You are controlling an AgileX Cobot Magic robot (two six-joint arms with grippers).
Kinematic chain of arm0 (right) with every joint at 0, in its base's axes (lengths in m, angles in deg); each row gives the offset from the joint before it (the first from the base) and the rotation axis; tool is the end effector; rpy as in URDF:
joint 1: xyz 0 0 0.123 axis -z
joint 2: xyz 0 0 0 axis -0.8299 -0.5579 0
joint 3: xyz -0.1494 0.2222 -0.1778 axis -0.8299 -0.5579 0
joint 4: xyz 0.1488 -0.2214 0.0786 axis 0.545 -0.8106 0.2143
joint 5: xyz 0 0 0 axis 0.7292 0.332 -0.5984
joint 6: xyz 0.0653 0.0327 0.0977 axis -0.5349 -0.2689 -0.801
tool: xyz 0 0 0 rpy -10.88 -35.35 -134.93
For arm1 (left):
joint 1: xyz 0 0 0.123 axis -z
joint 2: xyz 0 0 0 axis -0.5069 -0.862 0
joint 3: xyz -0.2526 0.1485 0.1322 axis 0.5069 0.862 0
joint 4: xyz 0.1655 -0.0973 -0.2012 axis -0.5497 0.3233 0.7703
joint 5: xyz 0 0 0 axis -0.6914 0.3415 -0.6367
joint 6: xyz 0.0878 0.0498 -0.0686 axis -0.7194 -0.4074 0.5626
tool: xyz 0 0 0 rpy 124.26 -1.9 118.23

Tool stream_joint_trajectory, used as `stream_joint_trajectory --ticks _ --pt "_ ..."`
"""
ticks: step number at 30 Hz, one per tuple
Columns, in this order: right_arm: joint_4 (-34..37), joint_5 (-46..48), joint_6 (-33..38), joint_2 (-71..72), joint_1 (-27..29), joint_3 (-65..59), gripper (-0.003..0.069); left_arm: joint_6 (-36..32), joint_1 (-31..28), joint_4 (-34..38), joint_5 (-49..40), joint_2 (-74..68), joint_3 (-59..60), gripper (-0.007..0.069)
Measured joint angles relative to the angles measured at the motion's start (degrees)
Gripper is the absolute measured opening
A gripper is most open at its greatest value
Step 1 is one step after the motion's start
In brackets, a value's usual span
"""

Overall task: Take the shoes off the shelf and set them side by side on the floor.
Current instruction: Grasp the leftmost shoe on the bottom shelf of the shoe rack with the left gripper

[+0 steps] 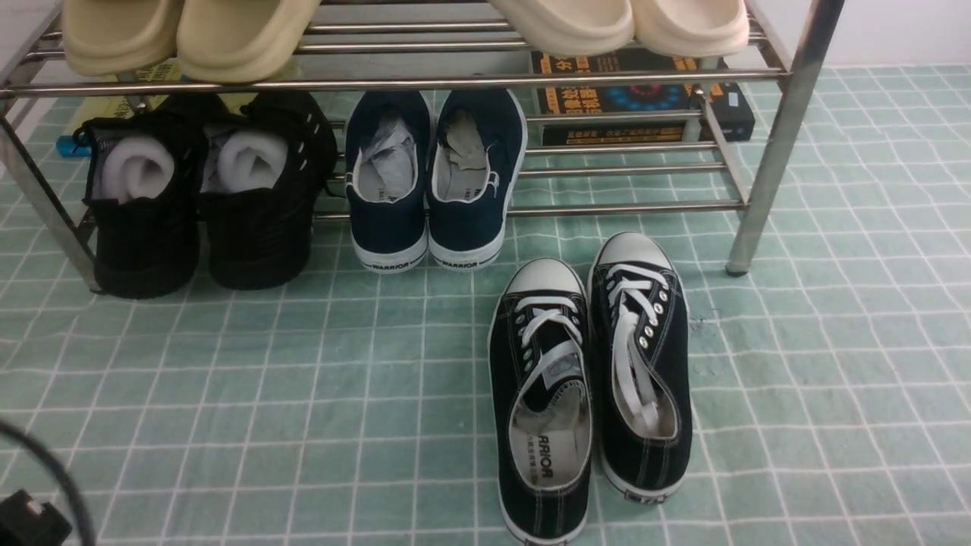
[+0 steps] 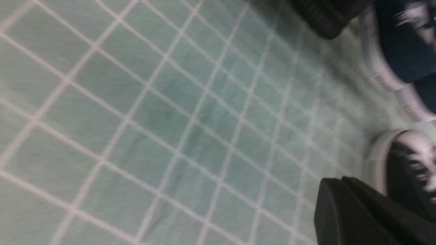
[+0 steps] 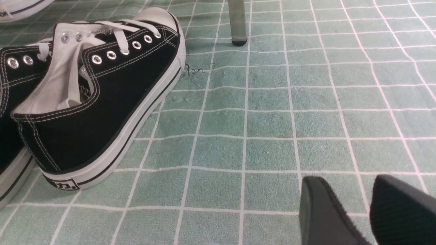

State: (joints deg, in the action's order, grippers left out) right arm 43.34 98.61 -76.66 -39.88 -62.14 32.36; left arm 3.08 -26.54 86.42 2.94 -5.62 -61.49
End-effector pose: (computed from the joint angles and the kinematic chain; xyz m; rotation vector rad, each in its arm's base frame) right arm 0.0704 0.0120 0.1638 0.0139 1.8874 0.2088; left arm 0.0923 -0.0058 0.2551 -0.7035 2.1429 -0.4139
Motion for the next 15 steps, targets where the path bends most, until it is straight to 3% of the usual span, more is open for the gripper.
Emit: stream_joint_trajectory --ticks 5,9,15 --pt "0.00 0.00 0.00 0.00 0.00 0.00 0.0238 -9.32 0.00 -9.26 -12.86 -25.41 -14.54 0.0001" --pt "0.00 0.00 0.00 0.00 0.00 0.00 0.0238 -12.23 0.00 -14.83 -11.95 -43.40 -27.47 0.0001" --pt "0.00 0.00 0.00 0.00 0.00 0.00 0.0238 -12.99 -2.46 -17.36 -11.88 -57.51 -44.61 0.0008"
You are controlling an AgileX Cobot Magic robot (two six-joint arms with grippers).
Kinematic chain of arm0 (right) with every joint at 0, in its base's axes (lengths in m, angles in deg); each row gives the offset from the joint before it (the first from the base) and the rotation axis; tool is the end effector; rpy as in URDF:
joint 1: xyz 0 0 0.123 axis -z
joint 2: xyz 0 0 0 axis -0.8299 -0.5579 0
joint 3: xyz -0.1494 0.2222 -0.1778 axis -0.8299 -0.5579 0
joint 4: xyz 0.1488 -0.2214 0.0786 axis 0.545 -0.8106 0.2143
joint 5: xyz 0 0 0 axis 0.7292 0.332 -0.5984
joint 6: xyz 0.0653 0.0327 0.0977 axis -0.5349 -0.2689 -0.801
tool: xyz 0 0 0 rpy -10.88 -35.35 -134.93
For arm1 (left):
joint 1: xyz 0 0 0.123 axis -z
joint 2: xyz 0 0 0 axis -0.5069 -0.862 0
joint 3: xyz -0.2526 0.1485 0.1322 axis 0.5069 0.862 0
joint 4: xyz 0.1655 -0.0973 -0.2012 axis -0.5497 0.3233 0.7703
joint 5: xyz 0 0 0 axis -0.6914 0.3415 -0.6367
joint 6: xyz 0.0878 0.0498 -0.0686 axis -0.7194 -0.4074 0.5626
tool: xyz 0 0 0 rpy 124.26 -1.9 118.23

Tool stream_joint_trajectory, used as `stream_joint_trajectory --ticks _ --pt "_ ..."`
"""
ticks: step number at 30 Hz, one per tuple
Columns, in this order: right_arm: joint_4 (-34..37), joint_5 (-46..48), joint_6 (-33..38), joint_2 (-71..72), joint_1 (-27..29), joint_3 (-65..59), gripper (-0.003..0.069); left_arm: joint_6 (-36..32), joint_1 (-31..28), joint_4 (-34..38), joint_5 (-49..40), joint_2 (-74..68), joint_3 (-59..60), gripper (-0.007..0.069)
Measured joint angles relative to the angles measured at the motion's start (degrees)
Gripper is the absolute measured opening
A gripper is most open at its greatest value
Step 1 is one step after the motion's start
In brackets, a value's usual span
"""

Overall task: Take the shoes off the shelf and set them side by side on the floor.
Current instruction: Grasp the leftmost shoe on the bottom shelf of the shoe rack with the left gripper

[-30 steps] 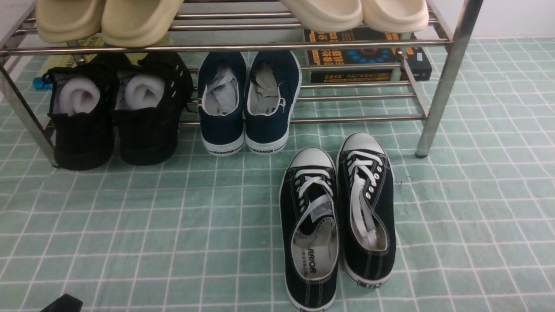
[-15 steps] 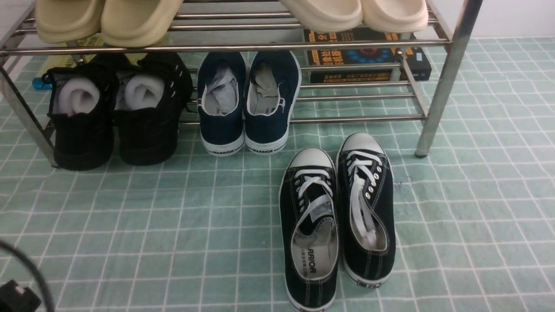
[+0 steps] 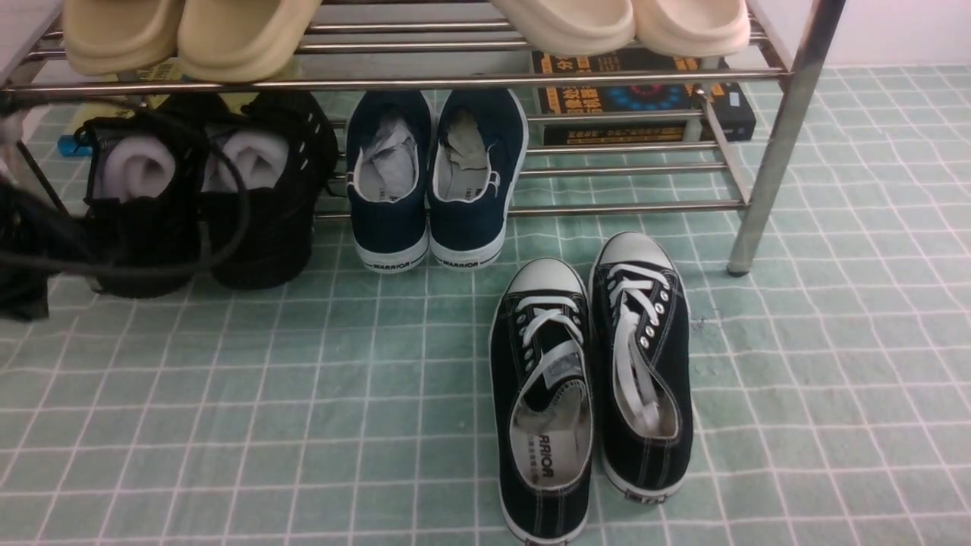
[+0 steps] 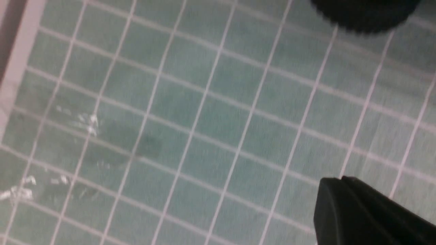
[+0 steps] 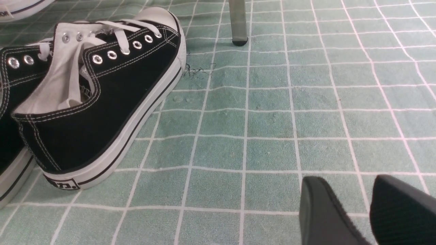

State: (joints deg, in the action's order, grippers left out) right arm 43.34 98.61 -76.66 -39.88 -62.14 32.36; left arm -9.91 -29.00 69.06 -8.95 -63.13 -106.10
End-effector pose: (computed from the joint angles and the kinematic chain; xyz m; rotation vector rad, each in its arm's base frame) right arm 0.0704 0.0120 0.1638 0.0139 1.8874 0.2088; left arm 0.3213 0.0222 0.3245 -0.4343 2.5577 0.2152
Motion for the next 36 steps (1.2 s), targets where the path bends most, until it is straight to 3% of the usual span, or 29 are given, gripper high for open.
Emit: stream_joint_trajectory --ticks 3,5,6,7,8,11,15,17,21,25,29,36 --pt "0.00 0.00 0.00 0.00 0.00 0.00 0.0238 -1.87 -5.03 3.08 0.50 -3.63 -5.04 0.0010" --pt "0.00 0.00 0.00 0.00 0.00 0.00 0.0238 -6.51 -9.88 8.18 0.70 -5.20 -6.84 0.0011" --pt "0.00 0.00 0.00 0.00 0.00 0.00 0.0238 -13.09 -14.04 14.06 0.71 -6.45 -7.55 0.0011" --pt "0.00 0.00 0.00 0.00 0.00 0.00 0.0238 -13.84 -14.43 15.68 0.66 -6.58 -7.56 0.0011" --pt "0.00 0.00 0.00 0.00 0.00 0.00 0.0238 -19.67 -16.88 22.15 0.78 -7.50 -7.63 0.0011" --pt "0.00 0.00 0.00 0.00 0.00 0.00 0.0238 -26.91 -18.32 31.65 2.69 -8.54 -7.68 0.0014" --pt "0.00 0.00 0.00 0.00 0.00 0.00 0.0238 -29.75 -17.15 39.33 9.88 -9.66 -7.68 0.0046" --pt "0.00 0.00 0.00 0.00 0.00 0.00 0.0238 -29.90 -16.24 39.60 13.61 -10.13 -7.68 0.0073" --pt "0.00 0.00 0.00 0.00 0.00 0.00 0.0238 -30.05 -13.23 38.57 21.63 -12.39 -7.68 0.0207" --pt "0.00 0.00 0.00 0.00 0.00 0.00 0.0238 -30.05 -12.01 36.85 24.10 -14.47 -7.68 0.0332" --pt "0.00 0.00 0.00 0.00 0.00 0.00 0.0238 -30.05 -12.01 34.35 25.61 -15.42 -7.68 0.0411" --pt "0.00 0.00 0.00 0.00 0.00 0.00 0.0238 -30.05 -12.01 28.17 29.71 -15.90 -7.68 0.0444"
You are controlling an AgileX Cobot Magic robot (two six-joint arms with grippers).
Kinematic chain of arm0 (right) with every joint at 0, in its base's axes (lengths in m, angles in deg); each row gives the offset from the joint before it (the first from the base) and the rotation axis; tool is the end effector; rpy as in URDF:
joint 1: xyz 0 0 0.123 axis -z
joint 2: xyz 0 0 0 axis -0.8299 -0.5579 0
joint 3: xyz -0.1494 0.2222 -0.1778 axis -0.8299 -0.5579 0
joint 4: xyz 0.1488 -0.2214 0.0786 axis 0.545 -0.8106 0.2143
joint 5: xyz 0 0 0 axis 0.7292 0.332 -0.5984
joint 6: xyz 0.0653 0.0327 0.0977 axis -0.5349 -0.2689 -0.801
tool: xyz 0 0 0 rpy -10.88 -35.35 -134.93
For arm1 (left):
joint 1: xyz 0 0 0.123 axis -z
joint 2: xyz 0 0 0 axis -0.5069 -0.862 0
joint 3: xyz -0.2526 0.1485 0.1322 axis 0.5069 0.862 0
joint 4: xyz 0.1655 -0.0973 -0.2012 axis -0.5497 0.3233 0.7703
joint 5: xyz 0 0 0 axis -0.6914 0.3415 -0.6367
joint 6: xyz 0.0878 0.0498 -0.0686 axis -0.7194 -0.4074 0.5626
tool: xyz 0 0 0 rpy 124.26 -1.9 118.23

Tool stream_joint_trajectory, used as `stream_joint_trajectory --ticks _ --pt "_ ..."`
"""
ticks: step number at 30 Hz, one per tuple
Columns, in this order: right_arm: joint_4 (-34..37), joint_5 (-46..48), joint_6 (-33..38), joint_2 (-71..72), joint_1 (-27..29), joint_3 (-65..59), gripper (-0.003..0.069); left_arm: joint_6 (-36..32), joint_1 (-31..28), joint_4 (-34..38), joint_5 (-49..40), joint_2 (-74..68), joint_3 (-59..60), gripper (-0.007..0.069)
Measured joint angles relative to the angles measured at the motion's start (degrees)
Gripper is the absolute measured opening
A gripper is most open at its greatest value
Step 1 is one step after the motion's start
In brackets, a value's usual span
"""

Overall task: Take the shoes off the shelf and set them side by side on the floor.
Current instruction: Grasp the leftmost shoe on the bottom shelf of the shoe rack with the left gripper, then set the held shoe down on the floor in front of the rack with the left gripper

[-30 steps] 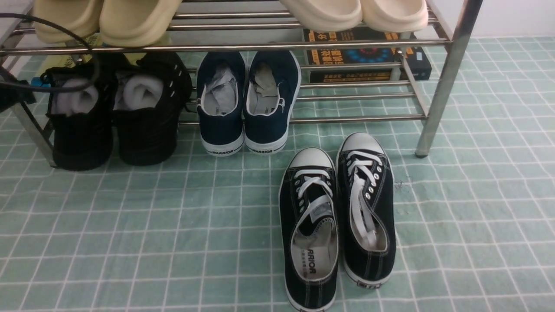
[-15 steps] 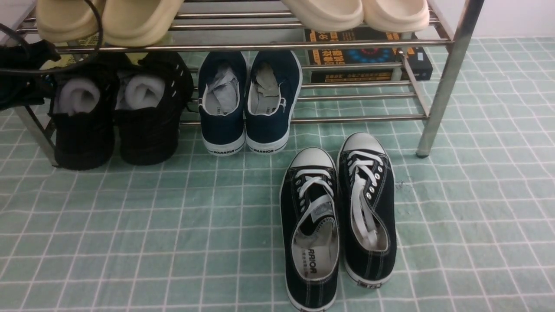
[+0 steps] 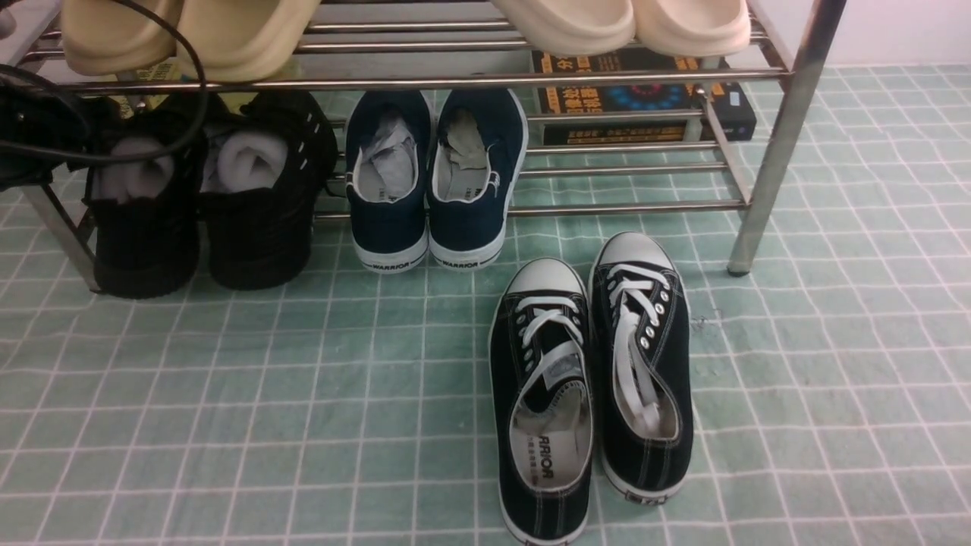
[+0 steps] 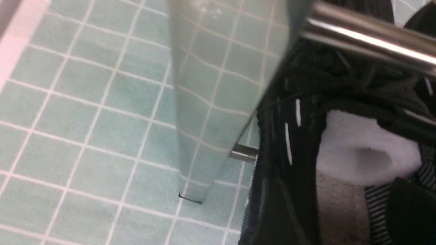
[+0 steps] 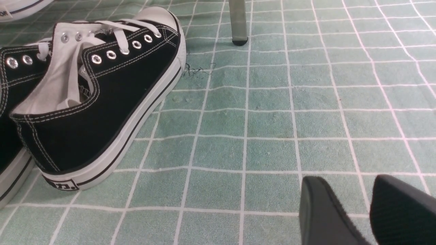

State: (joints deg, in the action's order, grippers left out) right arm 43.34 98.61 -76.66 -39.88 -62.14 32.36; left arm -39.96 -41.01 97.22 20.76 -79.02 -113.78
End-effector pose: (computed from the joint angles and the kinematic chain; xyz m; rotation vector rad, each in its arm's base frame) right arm 0.0704 0.0120 0.1638 0.0139 1.8874 0.2088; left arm 0.4334 0.0712 0.3012 -0.3036 2.2519 -0.0532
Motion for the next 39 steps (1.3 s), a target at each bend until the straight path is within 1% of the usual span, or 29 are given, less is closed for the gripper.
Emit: stream_joint_trajectory --ticks 11,14,15,16,18,22,23,25,27,28,29,33,36,37,39 --pt "0.00 0.00 0.00 0.00 0.00 0.00 0.0238 0.00 0.00 0.38 -0.24 -5.19 -0.01 0.0444" --pt "0.00 0.00 0.00 0.00 0.00 0.00 0.0238 0.00 0.00 1.92 0.50 -5.93 -0.01 0.0428" --pt "0.00 0.00 0.00 0.00 0.00 0.00 0.0238 0.06 0.00 3.64 0.97 -6.20 -0.01 0.0399" --pt "0.00 0.00 0.00 0.00 0.00 0.00 0.0238 0.11 0.00 3.96 1.06 -6.25 -0.01 0.0389" --pt "0.00 0.00 0.00 0.00 0.00 0.00 0.0238 0.24 0.00 5.38 0.71 -6.60 -0.01 0.0311" --pt "0.00 0.00 0.00 0.00 0.00 0.00 0.0238 0.24 -0.06 6.32 -3.32 -6.12 -0.01 0.0093" --pt "0.00 0.00 0.00 0.00 0.00 0.00 0.0238 0.18 -0.06 6.59 -5.53 -5.53 -0.01 0.0052" --pt "0.00 0.00 0.00 0.00 0.00 0.00 0.0238 0.18 -0.06 6.97 -9.45 -3.77 -0.01 0.0016" --pt "0.00 0.00 0.00 0.00 0.00 0.00 0.0238 0.14 -0.06 6.86 -12.27 -1.52 -0.01 0.0009" --pt "0.00 0.00 0.00 0.00 0.00 0.00 0.0238 0.14 -0.18 6.79 -16.14 2.66 -0.01 0.0008" --pt "0.00 0.00 0.00 0.00 0.00 0.00 0.0238 0.14 -0.36 6.43 -17.80 4.98 -0.01 0.0008" --pt "0.00 0.00 0.00 0.00 0.00 0.00 0.0238 0.44 -0.54 4.81 -21.82 11.81 -0.01 0.0008" --pt "0.00 0.00 0.00 0.00 0.00 0.00 0.0238 2.28 -0.54 2.33 -27.23 16.56 -0.01 0.0008" --pt "0.00 0.00 0.00 0.00 0.00 0.00 0.0238 3.98 -0.54 0.52 -30.56 19.05 -0.01 0.0008" --pt "0.00 0.00 0.00 0.00 0.00 0.00 0.0238 5.80 -0.54 -1.35 -32.80 21.41 0.97 0.0008"
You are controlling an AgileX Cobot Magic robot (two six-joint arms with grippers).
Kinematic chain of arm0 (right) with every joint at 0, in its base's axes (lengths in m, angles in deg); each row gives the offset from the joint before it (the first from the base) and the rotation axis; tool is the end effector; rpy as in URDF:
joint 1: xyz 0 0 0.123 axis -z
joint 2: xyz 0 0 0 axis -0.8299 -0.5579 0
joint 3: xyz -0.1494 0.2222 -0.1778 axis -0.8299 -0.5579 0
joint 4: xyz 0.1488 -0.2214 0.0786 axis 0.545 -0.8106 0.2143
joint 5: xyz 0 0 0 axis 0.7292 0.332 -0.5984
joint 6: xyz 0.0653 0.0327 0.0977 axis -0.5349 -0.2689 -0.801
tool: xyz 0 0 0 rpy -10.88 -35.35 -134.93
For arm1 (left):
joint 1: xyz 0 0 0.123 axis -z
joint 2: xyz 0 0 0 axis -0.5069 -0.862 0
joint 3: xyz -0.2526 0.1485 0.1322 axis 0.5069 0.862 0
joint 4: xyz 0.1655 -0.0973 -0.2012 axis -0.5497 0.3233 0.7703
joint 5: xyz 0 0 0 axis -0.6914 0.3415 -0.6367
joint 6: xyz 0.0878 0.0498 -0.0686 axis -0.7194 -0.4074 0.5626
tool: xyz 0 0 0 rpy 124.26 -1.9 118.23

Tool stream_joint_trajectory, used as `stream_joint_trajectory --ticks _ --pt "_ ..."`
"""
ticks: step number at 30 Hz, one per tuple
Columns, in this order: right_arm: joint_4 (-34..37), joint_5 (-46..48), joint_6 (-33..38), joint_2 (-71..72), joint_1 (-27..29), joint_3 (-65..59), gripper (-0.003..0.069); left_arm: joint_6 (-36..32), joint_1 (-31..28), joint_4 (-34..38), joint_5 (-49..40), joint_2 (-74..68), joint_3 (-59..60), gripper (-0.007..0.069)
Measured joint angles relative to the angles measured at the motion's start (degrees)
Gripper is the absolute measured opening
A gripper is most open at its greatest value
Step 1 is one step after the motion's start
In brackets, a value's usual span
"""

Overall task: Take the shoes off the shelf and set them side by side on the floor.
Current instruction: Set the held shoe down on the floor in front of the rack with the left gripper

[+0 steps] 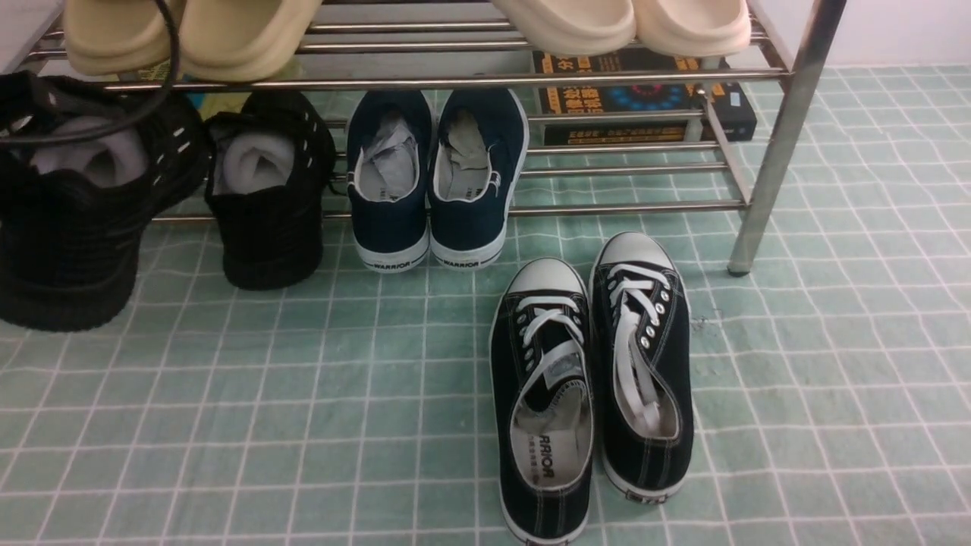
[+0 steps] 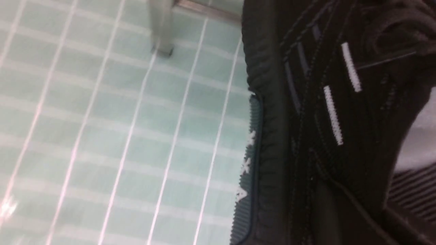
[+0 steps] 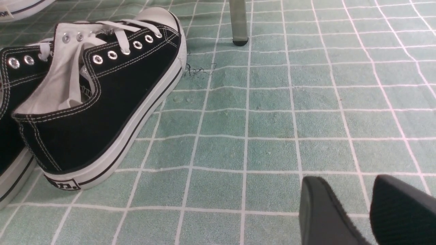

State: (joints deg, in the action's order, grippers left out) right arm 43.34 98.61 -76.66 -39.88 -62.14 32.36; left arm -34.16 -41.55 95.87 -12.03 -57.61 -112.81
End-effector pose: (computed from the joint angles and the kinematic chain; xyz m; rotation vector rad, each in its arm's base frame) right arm 0.0704 0.0120 0.1638 0.0139 1.8874 0.2088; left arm 0.3002 0.0422 0.3878 -0.3572 2.4586 -0.1444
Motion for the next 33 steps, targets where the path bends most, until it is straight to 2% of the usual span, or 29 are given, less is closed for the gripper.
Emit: stream_joint_trajectory --ticks 6,12,16,20,27,33 --pt "0.00 0.00 0.00 0.00 0.00 0.00 0.0238 6.02 0.00 -5.81 -0.49 5.42 9.55 0.0010" --pt "0.00 0.00 0.00 0.00 0.00 0.00 0.0238 7.07 0.00 -8.22 6.09 6.97 20.97 0.0010" --pt "0.00 0.00 0.00 0.00 0.00 0.00 0.0238 7.11 0.00 -8.05 15.89 6.97 29.00 0.0010" --pt "0.00 0.00 0.00 0.00 0.00 0.00 0.0238 7.11 0.00 -8.05 21.10 6.97 32.17 0.0010" --pt "0.00 0.00 0.00 0.00 0.00 0.00 0.0238 7.03 0.00 -5.80 22.86 6.97 33.19 0.0010" --pt "0.00 0.00 0.00 0.00 0.00 0.00 0.0238 2.70 0.00 -1.43 25.92 7.00 38.20 0.0011"
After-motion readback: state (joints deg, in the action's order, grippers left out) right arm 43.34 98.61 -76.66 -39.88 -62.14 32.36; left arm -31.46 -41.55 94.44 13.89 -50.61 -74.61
